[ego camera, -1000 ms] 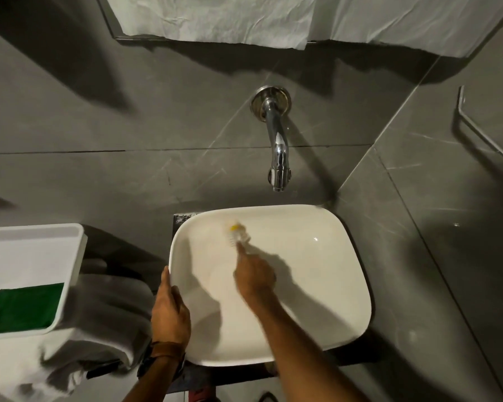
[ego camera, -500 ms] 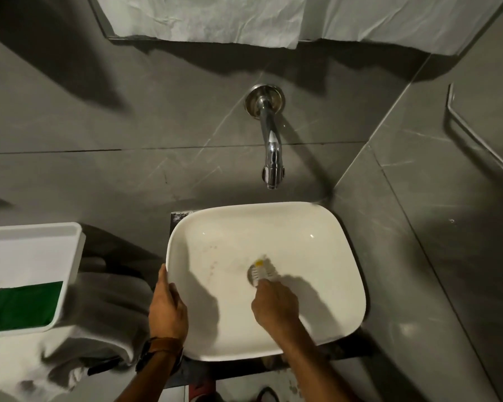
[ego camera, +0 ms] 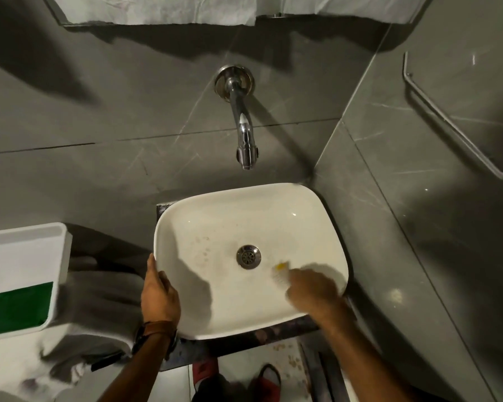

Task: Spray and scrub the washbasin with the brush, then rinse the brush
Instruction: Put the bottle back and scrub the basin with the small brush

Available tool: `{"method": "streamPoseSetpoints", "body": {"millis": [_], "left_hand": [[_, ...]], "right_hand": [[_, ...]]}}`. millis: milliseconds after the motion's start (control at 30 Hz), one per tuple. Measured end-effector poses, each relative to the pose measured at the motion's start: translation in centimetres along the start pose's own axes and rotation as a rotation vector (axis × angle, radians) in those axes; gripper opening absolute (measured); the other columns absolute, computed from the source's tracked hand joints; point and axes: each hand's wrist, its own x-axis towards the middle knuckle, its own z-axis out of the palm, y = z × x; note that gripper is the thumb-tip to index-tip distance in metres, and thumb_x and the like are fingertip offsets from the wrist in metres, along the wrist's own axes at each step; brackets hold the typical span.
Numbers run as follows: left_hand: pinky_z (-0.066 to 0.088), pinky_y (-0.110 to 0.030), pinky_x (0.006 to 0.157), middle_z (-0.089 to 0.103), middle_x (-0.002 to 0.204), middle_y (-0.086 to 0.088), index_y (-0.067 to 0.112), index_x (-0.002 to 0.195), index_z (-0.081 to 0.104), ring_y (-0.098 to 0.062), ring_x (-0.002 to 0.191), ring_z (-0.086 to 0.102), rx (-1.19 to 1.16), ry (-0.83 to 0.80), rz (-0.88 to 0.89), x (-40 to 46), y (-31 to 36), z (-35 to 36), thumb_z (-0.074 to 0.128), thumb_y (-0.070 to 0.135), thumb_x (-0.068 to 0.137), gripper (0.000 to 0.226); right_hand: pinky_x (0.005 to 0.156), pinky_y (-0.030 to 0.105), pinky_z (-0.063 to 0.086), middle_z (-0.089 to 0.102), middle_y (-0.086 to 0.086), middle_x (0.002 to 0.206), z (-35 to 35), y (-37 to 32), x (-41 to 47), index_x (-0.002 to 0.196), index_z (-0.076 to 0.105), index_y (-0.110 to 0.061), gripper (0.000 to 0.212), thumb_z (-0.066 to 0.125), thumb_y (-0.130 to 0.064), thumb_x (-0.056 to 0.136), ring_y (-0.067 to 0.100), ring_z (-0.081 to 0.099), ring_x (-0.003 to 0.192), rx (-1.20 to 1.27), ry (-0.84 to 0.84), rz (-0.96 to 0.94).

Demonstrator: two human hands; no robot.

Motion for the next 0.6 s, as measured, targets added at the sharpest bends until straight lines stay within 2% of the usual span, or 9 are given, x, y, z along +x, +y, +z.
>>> {"method": "streamPoseSetpoints", "body": {"millis": [67,133,200,300,333,400,467,533,600], "left_hand": [[0.054,-0.054,0.094,0.060,0.132,-0.017,0.029,0.153,0.023,-0.036,0.106,0.062,0.000,0.010,0.007,0.0,0.0,0.0,0.033,0.024,0.104,0.051],[0.054,-0.053,0.093,0.060,0.131,-0.016,0.030,0.153,0.024,-0.034,0.105,0.062,-0.005,0.009,0.011,0.0,-0.1,0.1,0.033,0.025,0.104,0.050],[0.055,-0.053,0.092,0.060,0.130,-0.016,0.031,0.153,0.023,-0.033,0.103,0.062,-0.013,0.004,0.007,0.1,-0.2,0.1,0.033,0.027,0.104,0.050],[0.055,-0.054,0.091,0.060,0.131,-0.017,0.030,0.153,0.023,-0.034,0.104,0.062,-0.009,0.003,0.018,0.2,-0.5,0.3,0.033,0.026,0.104,0.050],[0.055,-0.055,0.091,0.059,0.132,-0.018,0.029,0.153,0.023,-0.036,0.106,0.062,0.000,0.005,0.026,0.2,-0.6,0.3,0.033,0.025,0.104,0.050],[0.054,-0.056,0.092,0.058,0.133,-0.019,0.028,0.153,0.024,-0.039,0.108,0.062,0.019,0.002,0.034,0.4,-0.8,0.5,0.034,0.024,0.104,0.050],[0.053,-0.057,0.092,0.059,0.131,-0.021,0.028,0.152,0.025,-0.042,0.107,0.062,0.042,0.007,0.035,0.7,-1.2,0.6,0.034,0.023,0.104,0.050],[0.052,-0.058,0.092,0.059,0.132,-0.022,0.027,0.153,0.025,-0.046,0.107,0.061,0.051,0.016,0.043,1.0,-1.6,0.7,0.034,0.024,0.103,0.050],[0.052,-0.058,0.091,0.059,0.132,-0.023,0.027,0.152,0.026,-0.048,0.106,0.060,0.062,0.016,0.049,1.1,-1.8,0.7,0.034,0.023,0.103,0.050]], "right_hand": [[0.093,0.039,0.052,0.070,0.006,0.117,-0.7,3.8,0.9,0.114,0.068,-0.018,0.030,0.047,-0.029,0.094,0.029,0.066,0.109,-0.039,0.117,0.144],[0.095,0.041,0.052,0.070,0.008,0.119,0.1,4.5,0.2,0.116,0.066,-0.017,0.032,0.044,-0.031,0.098,0.030,0.064,0.112,-0.012,0.113,0.181],[0.098,0.042,0.051,0.069,0.010,0.120,1.8,1.8,-1.3,0.121,0.062,-0.017,0.033,0.041,-0.029,0.098,0.033,0.063,0.115,0.070,0.031,0.090],[0.090,0.042,0.053,0.070,0.015,0.115,3.7,-6.8,-3.6,0.117,0.060,-0.015,0.036,0.044,-0.025,0.086,0.038,0.067,0.111,0.309,-0.228,-0.140],[0.088,0.044,0.054,0.071,0.017,0.113,3.7,-10.0,-3.7,0.115,0.060,-0.014,0.035,0.045,-0.025,0.085,0.040,0.068,0.108,0.349,-0.257,-0.217],[0.087,0.046,0.055,0.072,0.017,0.111,3.6,-14.8,-2.3,0.116,0.063,-0.016,0.032,0.049,-0.024,0.087,0.042,0.069,0.105,0.381,-0.132,-0.303],[0.089,0.046,0.055,0.073,0.016,0.113,3.1,-16.9,1.1,0.128,0.061,-0.022,0.039,0.052,-0.018,0.090,0.041,0.069,0.105,0.360,0.044,-0.334],[0.090,0.045,0.053,0.072,0.014,0.119,2.0,-15.9,5.0,0.146,0.049,-0.028,0.051,0.048,-0.014,0.097,0.038,0.068,0.108,0.280,0.128,-0.254],[0.091,0.043,0.051,0.070,0.010,0.126,1.3,-12.5,8.0,0.156,0.034,-0.032,0.055,0.039,-0.017,0.104,0.033,0.067,0.113,0.302,0.192,-0.040]]}}
